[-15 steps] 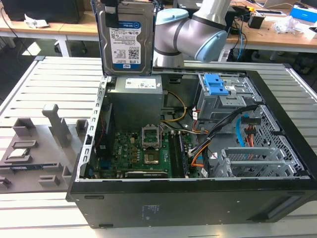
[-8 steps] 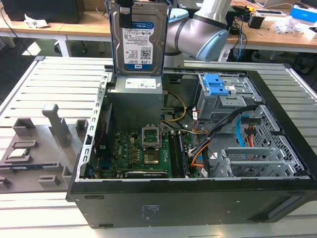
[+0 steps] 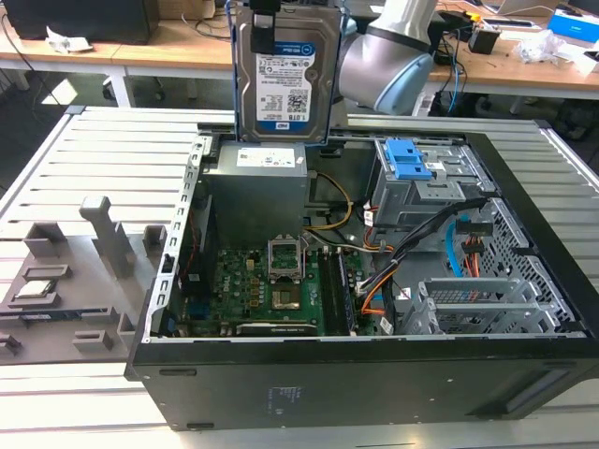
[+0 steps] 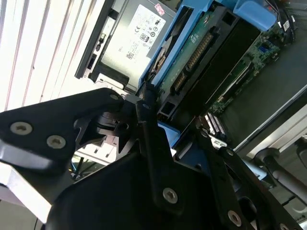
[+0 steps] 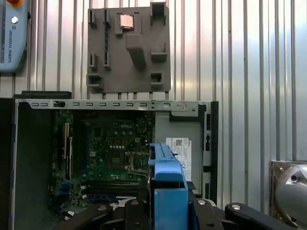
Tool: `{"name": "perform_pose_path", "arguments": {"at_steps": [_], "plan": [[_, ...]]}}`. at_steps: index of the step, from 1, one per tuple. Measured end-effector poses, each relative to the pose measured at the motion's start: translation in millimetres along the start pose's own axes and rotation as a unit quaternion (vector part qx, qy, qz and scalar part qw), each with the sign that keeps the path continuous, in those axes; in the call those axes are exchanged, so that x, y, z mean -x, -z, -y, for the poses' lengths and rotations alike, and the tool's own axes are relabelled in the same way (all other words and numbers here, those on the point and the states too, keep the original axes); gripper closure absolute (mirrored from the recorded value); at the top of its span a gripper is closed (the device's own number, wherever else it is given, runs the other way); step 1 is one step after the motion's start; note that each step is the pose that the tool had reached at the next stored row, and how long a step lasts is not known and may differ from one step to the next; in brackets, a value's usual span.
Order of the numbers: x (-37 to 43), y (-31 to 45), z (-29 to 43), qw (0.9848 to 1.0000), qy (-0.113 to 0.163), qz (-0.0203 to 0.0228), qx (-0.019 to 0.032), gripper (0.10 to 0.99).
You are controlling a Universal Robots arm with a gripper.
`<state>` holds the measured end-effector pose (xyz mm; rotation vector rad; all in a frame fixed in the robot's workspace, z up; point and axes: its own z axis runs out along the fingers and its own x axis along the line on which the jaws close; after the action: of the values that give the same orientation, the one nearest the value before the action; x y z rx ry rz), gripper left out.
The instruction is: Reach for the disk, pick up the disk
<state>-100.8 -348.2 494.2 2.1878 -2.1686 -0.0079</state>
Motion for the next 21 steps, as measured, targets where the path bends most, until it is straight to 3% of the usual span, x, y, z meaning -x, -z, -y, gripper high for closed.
{"name": "perform_pose_path", "arguments": {"at_steps": [8, 14, 17, 21], "plan": [[-0.1, 1.0, 22.0, 1.0, 0.0, 0.0, 0.0, 0.722], [-0.2, 1.7, 34.6, 1.0, 0.0, 0.0, 0.0, 0.722], [-0.2, 2.2, 46.8, 1.0, 0.0, 0.0, 0.0, 0.722], [-0.1, 2.7, 56.8, 1.0, 0.0, 0.0, 0.0, 0.722]]}}
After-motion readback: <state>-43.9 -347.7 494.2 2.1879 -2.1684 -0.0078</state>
